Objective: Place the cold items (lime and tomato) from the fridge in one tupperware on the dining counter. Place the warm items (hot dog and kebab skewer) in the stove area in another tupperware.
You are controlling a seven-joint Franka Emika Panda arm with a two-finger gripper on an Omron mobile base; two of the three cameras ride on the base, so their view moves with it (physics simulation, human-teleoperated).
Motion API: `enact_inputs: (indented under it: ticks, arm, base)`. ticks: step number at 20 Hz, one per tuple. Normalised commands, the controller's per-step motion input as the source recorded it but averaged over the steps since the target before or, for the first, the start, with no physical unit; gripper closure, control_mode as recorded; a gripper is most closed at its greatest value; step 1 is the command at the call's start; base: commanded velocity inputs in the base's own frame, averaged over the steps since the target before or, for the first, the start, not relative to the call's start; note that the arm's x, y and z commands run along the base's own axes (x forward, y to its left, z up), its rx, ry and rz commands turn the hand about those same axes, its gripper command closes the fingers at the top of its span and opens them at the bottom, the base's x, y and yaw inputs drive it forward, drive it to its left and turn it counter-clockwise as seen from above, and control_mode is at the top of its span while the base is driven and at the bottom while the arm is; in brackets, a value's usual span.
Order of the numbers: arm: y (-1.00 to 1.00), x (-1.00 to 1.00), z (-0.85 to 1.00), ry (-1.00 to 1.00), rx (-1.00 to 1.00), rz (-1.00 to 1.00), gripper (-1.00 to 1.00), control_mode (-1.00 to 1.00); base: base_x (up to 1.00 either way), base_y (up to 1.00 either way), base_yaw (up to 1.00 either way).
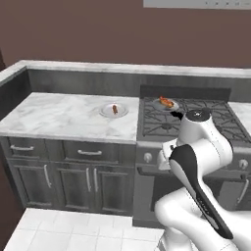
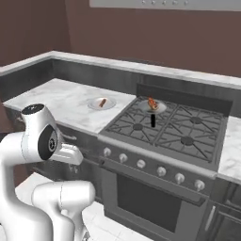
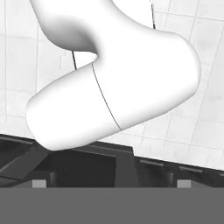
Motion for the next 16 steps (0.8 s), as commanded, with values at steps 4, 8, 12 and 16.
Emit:
enact_inputs:
  ticks: [4,8,12,16]
  arm:
    - [0.0,0.0,0.0,0.0,0.0,0.0,-1.0,1.0]
    - [0.0,0.0,0.0,0.0,0.0,0.0,-1.0,1.0]
    - [0.0,0.0,0.0,0.0,0.0,0.0,-1.0,1.0]
    - [0.0,0.0,0.0,0.0,0.0,0.0,-1.0,1.0]
  base:
    - [0.34,0.82,-0.36]
    - [0.34,0.59,-0.38]
    - [0.49,0.53,-0.42]
    - [0.62,0.53,-0.39]
